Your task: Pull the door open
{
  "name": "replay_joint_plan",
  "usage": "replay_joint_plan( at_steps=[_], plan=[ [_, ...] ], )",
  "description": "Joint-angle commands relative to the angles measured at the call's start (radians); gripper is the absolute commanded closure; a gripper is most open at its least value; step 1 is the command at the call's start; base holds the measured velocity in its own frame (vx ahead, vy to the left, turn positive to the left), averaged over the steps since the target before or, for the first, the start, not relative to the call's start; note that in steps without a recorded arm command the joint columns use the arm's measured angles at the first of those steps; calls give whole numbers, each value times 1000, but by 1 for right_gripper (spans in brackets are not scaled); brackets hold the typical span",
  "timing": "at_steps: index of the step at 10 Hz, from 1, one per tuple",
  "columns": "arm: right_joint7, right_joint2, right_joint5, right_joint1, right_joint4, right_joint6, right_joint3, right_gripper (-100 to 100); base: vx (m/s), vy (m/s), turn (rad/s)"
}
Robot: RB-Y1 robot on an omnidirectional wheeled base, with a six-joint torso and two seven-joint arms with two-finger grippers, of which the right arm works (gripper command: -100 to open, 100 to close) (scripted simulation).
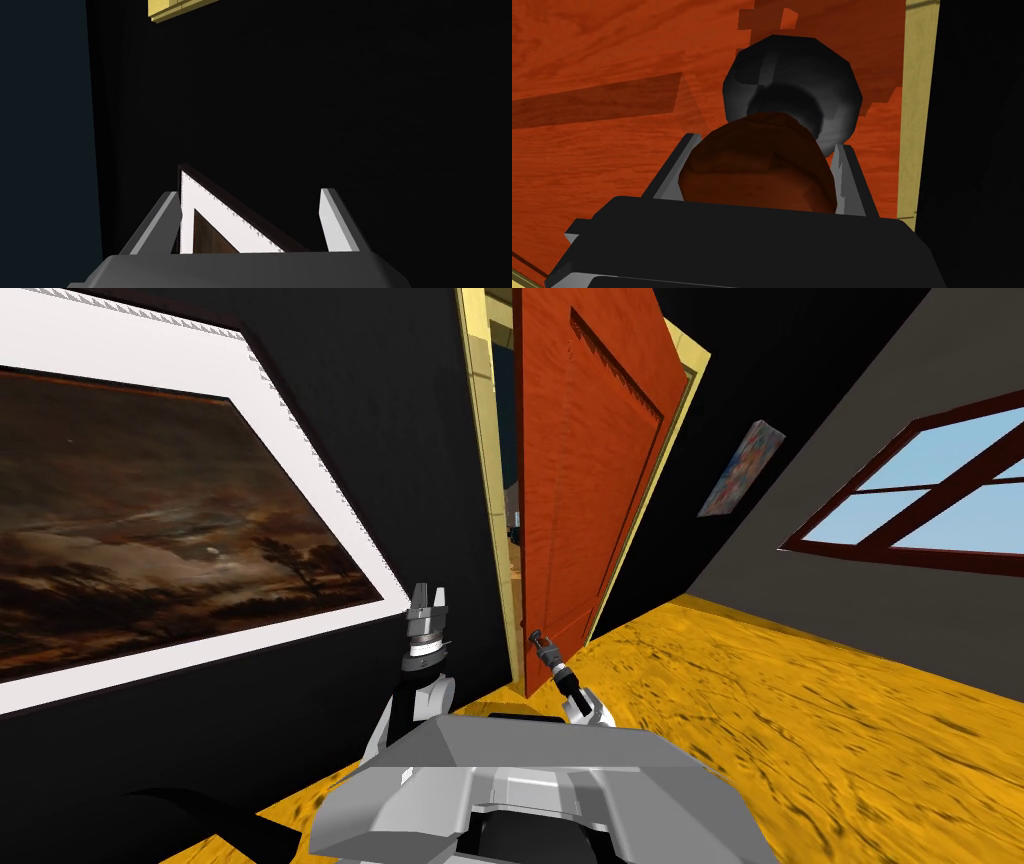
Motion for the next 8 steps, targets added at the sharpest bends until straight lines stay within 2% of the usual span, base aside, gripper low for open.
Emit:
replay_joint_plan(
  at_steps=[1,2,3,4,8],
  plan=[
    [-50,5,-3,20,-3,7,20,100,-37,-6,46],
    [-52,5,-3,20,-3,7,20,100,-30,0,33],
    [-89,0,-12,19,-1,6,25,100,-58,-4,35],
    [-90,0,-12,19,-1,6,25,100,-41,-6,22],
    [-203,-17,-41,16,5,0,38,100,-53,-6,47]
  ],
)
